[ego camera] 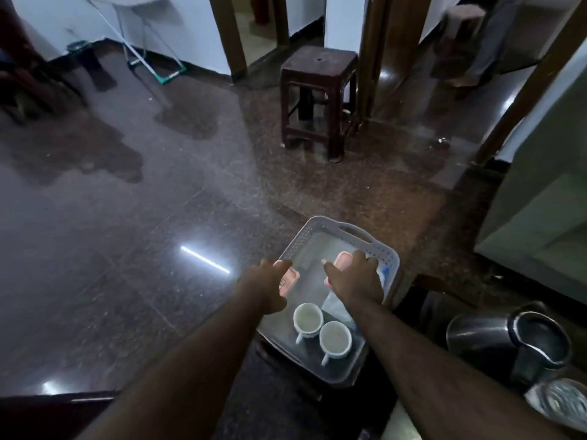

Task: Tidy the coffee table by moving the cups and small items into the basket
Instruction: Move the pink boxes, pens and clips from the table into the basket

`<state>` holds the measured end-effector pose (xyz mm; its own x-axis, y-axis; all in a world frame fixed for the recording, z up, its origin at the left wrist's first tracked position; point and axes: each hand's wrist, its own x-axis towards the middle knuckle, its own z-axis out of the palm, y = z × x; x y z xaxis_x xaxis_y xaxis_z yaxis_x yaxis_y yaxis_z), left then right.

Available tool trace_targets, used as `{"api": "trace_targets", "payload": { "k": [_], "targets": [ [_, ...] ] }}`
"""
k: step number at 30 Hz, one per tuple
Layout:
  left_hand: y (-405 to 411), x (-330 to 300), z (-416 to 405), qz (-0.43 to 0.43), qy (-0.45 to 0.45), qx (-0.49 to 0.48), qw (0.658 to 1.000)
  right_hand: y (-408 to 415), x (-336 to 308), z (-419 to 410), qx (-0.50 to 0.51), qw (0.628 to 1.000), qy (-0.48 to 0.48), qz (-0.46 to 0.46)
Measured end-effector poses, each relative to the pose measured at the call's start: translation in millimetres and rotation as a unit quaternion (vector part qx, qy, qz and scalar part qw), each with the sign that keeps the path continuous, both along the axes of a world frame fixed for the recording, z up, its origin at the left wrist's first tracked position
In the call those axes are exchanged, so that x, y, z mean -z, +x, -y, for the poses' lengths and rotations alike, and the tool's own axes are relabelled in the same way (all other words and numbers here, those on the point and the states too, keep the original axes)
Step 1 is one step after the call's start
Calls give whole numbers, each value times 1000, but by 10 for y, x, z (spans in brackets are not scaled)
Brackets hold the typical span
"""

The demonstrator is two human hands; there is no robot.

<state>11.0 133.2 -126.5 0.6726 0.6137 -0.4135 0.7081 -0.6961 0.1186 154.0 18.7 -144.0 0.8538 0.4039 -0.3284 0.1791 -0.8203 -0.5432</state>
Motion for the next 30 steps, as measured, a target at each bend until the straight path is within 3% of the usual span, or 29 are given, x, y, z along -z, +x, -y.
{"api": "trace_targets", "payload": {
  "k": [5, 10, 18, 23, 30],
  "targets": [
    [-137, 425, 35, -22, -5, 44, 999, -127, 433, -303, -46, 999, -5, -8],
    [-99, 578, 113, -54, 76, 107, 990, -183, 677, -614, -72, 997, -6, -23],
    [-3, 689, 105, -91, 146, 129, 977, -324, 889, -793, -84, 995, 15, -42],
    [-28, 797, 90, -72, 78, 65, 992, -242, 915, -762, -128, 988, 26, -83],
    [-23, 902, 138, -71, 112, 12, 991, -48, 805, -618, -238, 966, 26, -100]
  ]
}}
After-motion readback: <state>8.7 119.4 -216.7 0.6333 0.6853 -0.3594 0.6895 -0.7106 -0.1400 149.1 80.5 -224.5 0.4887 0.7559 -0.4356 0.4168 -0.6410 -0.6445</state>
